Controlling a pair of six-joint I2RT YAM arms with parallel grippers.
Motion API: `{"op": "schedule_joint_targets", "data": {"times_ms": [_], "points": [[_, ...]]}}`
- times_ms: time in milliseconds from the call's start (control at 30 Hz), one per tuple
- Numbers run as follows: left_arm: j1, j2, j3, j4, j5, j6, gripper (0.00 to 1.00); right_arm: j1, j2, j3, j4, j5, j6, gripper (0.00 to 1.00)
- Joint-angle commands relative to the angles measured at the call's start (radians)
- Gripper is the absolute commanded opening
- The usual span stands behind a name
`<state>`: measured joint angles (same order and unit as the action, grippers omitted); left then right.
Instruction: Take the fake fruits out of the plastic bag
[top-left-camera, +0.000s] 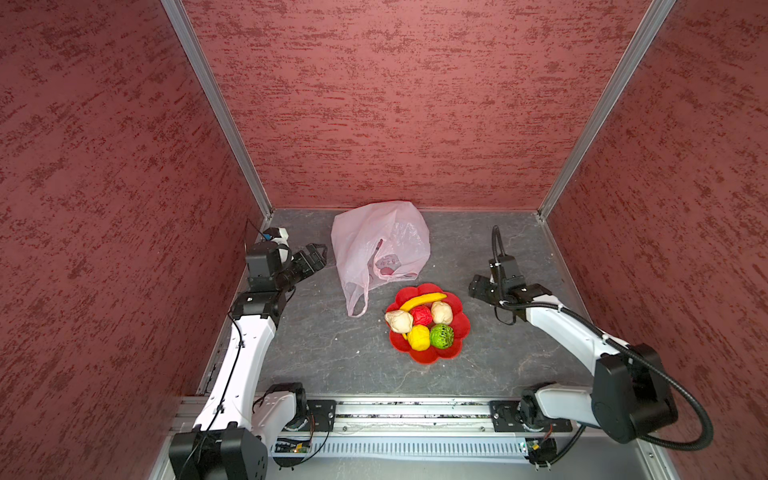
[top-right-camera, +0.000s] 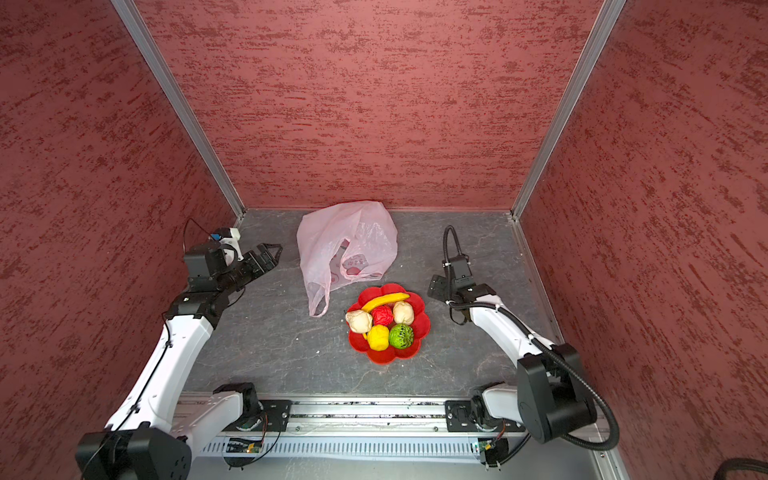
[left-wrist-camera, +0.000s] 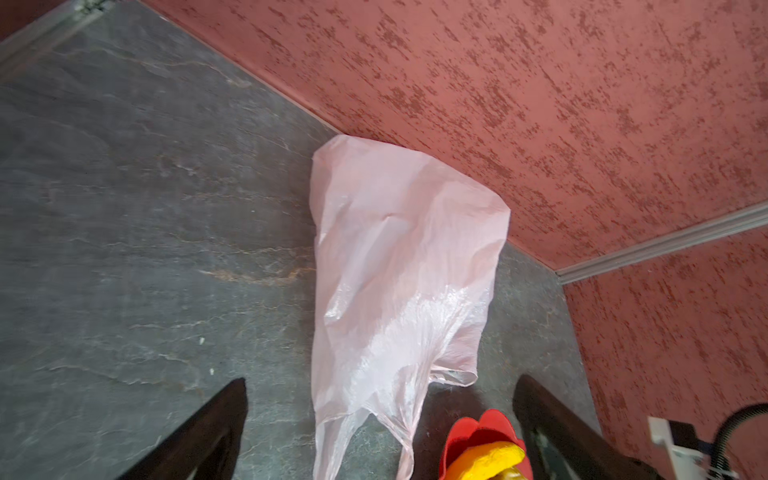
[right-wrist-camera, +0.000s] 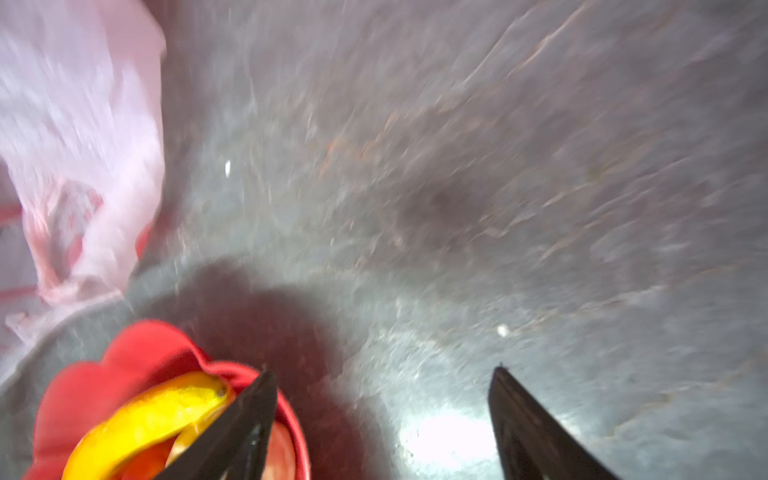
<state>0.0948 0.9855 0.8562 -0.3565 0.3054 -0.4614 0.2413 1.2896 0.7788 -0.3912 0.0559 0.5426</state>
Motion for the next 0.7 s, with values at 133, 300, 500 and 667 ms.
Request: {"op": "schedule_joint_targets", "data": {"times_ms": [133, 300, 500, 667], "points": [[0.047, -0.056, -0.126, 0.01, -0.223, 0.043, 1.0, -0.126, -0.085, -0.037, 0.213, 0.076, -0.127, 0.99], [0.048, -0.025, -0.223, 0.16, -0.311, 0.092, 0.99, -0.148, -0.126, -0.137, 0.432, 0.166, -0.235, 0.99], [0.034, 0.035, -0.336, 0.398, -0.405, 0.206, 1.0, -0.162, -0.156, -0.299, 0.731, 0.287, -0.309, 0.99], [0.029, 0.153, -0.417, 0.653, -0.434, 0.266, 1.0, -0.181, -0.111, -0.337, 0.866, 0.3, -0.355, 0.99]]}}
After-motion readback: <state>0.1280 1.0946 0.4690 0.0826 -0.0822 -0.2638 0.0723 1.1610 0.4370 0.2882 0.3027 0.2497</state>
